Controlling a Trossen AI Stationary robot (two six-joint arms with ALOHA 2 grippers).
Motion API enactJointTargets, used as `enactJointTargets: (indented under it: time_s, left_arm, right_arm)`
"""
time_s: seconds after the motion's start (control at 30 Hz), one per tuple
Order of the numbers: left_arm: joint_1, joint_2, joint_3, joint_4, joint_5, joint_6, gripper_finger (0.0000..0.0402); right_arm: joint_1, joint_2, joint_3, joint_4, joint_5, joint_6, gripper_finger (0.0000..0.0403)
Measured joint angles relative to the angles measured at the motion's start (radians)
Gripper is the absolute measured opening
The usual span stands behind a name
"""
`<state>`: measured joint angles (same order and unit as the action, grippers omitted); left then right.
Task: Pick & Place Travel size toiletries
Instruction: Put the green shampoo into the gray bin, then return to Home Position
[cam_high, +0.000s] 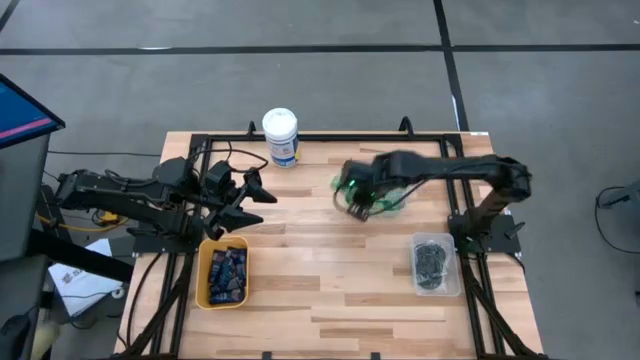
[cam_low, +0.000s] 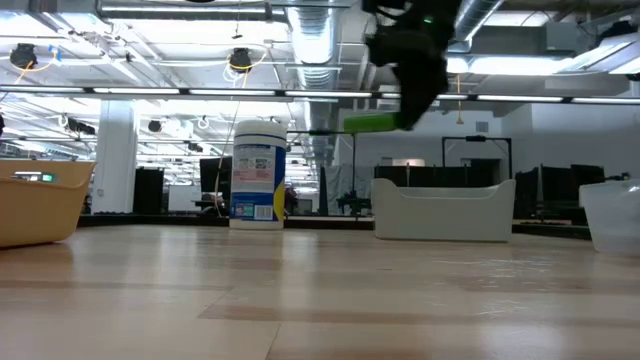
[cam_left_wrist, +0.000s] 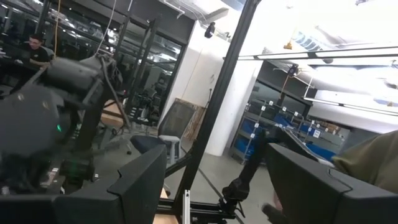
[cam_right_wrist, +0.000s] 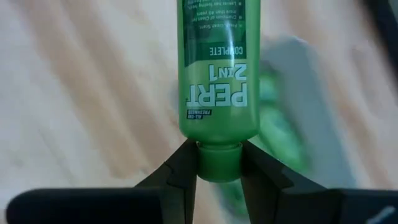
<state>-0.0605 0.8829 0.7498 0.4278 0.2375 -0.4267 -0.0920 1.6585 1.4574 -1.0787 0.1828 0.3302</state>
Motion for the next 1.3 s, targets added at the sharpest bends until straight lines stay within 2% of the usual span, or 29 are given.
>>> enactJointTargets:
  time_s: [0.17,0.3,0.53,0.77,1.1,1.3]
  left_arm:
    - [0.0,0.0,0.0,0.001,0.0,-0.016,0.027]
    - [0.0,0.0,0.0,0.002,0.0,-0.045,0.027]
    - [0.0,0.0,0.0,0.002,0.0,-0.05,0.027]
    - [0.0,0.0,0.0,0.009,-0.001,-0.053,0.027]
    - [0.0,0.0,0.0,0.025,0.0,-0.053,0.027]
    - [0.004,0.0,0.0,0.025,0.0,-0.038,0.027]
  right_arm:
    - [-0.085,-0.14,-0.167,-0.046,0.024,-0.017,0.0083]
    - [-0.158,-0.233,-0.336,0.003,0.029,-0.016,0.0083]
    - [-0.195,-0.262,-0.502,0.086,0.022,0.015,0.0083]
    - [-0.188,-0.21,-0.53,0.151,0.024,0.014,0.0083]
    - [-0.169,-0.099,-0.524,0.153,0.025,-0.013,0.0114]
    - [-0.147,-0.115,-0.484,0.139,0.015,-0.039,0.0157]
